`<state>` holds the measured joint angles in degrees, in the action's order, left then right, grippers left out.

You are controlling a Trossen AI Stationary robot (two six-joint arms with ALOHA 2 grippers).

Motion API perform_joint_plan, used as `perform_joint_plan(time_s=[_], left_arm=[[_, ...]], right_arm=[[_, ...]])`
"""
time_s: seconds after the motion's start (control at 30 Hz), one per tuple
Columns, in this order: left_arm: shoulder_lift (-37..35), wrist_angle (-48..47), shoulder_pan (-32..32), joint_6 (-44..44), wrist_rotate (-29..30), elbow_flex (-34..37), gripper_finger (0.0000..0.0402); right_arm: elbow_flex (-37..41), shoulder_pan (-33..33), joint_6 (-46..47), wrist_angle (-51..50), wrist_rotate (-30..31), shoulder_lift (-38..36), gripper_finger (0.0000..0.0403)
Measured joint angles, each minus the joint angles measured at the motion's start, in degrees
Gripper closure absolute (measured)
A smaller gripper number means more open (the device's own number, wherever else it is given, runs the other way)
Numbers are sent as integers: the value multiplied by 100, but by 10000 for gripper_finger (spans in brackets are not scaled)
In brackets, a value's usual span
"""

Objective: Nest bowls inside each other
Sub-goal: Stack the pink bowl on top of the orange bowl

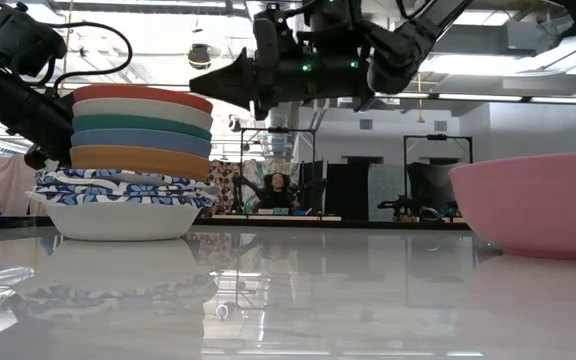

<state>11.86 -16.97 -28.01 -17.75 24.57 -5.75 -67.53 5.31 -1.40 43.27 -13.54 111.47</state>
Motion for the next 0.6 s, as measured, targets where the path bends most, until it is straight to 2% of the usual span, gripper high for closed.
perform_joint_plan(time_s=[0.07, 0.13, 0.3, 0.47, 0.6], left_arm=[[0, -2, 0, 36, -1, 1, 401], [0, -4, 0, 53, -12, 1, 401], [0, -4, 0, 270, -7, 1, 401], [0, -6, 0, 195, 9, -1, 401], [0, -7, 0, 69, 9, 0, 401]], right_arm=[[8, -3, -45, -485, 6, -207, 390], [7, -3, -180, -1603, 151, -660, 390], [-9, 8, 42, -5270, 1636, -2031, 378], [-9, 8, 1129, -8353, 2553, -3070, 326], [-2, -1, 1949, -10038, 2592, -3450, 272]])
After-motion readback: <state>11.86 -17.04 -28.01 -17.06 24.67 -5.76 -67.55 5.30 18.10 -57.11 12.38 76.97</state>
